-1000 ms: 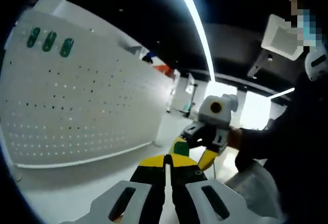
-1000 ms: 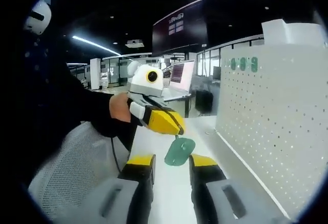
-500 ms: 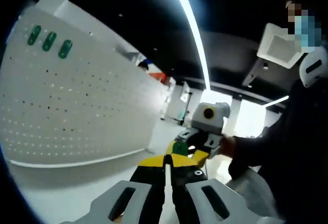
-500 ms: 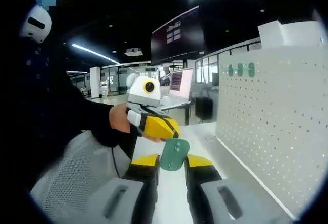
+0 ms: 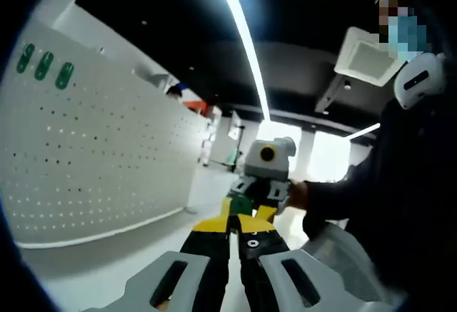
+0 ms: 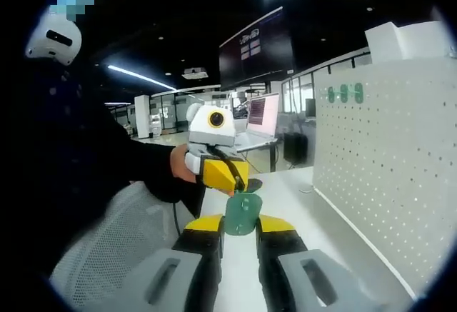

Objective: Insert the hook assembly into the mounting plate slot until the hook locks in place.

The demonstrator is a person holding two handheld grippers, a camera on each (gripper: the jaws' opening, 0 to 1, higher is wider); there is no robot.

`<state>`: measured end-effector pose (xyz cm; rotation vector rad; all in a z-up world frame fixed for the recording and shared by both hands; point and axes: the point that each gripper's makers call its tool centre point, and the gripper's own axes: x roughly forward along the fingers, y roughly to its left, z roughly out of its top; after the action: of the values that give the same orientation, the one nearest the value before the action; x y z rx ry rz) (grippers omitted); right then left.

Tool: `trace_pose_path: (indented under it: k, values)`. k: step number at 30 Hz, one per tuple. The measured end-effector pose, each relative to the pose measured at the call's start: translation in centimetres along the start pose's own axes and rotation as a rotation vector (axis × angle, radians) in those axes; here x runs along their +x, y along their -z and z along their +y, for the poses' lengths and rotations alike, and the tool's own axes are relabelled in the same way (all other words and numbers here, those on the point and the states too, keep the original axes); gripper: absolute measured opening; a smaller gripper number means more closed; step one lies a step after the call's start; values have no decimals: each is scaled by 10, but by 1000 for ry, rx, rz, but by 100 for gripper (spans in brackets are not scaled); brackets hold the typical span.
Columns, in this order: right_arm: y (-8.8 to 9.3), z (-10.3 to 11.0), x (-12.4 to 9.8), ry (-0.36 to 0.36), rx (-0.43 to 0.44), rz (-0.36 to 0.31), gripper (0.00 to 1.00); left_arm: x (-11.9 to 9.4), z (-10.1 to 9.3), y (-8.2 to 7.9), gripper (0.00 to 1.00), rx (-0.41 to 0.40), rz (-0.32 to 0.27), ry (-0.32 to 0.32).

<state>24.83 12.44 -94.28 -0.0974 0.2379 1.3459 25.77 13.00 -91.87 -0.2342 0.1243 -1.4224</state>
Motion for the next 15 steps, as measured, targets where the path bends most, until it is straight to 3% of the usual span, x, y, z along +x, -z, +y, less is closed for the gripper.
trace_pose_path:
  k: [4,15]
  values:
    - [5,8,0,-28,3,18,15,3,-6,10,3,40,55,25]
    - [7,16,8,-65,0,30,15,8,-13,15,5,59,76,54]
